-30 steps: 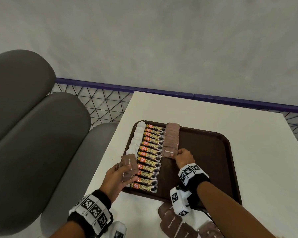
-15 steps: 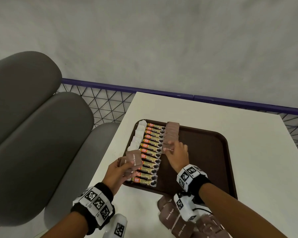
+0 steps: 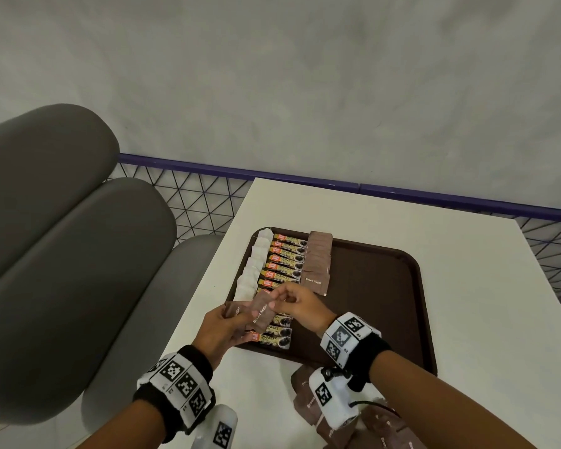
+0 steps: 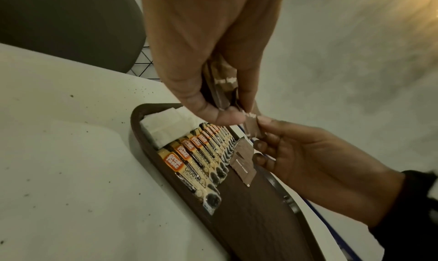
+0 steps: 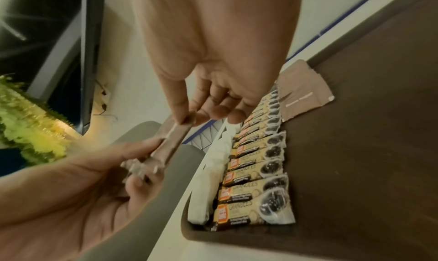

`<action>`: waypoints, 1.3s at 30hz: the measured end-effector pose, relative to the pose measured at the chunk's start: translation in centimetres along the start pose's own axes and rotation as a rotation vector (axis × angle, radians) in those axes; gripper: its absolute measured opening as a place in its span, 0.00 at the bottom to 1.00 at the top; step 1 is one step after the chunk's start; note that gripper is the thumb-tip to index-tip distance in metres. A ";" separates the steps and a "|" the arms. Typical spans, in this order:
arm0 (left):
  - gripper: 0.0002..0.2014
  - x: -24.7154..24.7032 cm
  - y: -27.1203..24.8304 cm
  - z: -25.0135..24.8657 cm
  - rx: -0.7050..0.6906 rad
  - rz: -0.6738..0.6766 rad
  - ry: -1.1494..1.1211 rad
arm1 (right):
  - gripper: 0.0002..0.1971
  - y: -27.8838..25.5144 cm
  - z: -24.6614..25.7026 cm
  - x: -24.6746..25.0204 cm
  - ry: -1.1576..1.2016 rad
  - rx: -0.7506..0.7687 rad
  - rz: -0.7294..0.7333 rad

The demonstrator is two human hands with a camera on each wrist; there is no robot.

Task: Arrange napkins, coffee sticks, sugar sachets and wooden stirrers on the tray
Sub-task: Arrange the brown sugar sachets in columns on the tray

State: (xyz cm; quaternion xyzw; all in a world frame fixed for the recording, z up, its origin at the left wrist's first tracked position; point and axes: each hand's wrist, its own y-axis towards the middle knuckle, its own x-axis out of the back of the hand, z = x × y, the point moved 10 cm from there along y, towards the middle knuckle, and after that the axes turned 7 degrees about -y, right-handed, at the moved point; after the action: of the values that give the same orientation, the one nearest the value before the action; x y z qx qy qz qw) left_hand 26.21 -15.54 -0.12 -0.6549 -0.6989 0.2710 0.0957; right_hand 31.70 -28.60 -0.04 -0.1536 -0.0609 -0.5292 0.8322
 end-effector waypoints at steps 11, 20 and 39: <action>0.09 -0.9 1.5 1.1 0.062 0.038 -0.097 | 0.04 -0.7 -5.1 6.3 0.027 -0.220 -0.288; 0.09 0.7 3.1 1.3 0.092 -0.008 -0.109 | 0.03 -1.6 -10.7 11.0 -0.162 -0.514 -0.590; 0.22 0.6 2.4 -0.2 -0.016 0.018 -0.028 | 0.12 -1.7 -9.7 11.5 -0.505 -0.544 -0.615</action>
State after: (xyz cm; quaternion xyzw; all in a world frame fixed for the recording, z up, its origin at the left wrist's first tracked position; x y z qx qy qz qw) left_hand 28.26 -14.95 -1.30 -0.6582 -0.6963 0.2753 0.0781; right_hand 34.54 -42.31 -5.80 -0.4642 -0.1629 -0.6939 0.5258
